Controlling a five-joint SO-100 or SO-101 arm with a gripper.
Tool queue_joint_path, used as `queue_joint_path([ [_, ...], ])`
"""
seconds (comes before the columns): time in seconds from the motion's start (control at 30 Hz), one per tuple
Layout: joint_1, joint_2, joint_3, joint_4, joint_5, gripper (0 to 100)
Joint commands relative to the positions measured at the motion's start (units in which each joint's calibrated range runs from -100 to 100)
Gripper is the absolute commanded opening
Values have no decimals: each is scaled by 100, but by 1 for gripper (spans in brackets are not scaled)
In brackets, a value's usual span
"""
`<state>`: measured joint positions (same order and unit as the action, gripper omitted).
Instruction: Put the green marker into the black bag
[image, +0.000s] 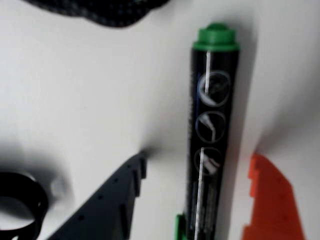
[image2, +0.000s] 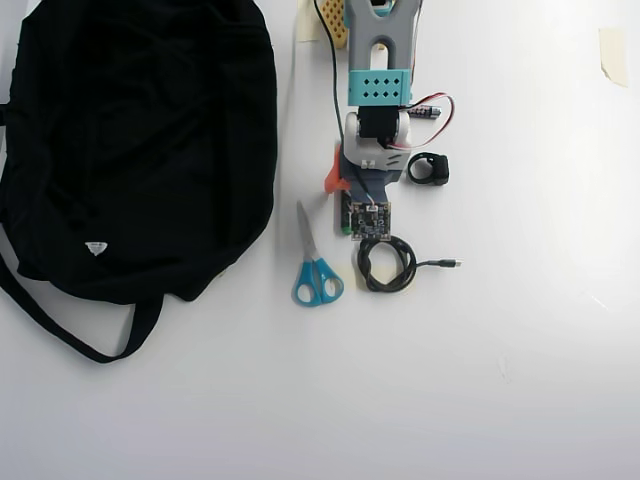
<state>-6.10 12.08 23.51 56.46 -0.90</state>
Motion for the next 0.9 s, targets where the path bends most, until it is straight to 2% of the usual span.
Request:
queue_joint_path([
  [0.0,4,20,-33,-82,-25,26],
  [0.33,4,20,-33,-73,-25,21],
  [0.87,11,20,-33,-56,-25,21],
])
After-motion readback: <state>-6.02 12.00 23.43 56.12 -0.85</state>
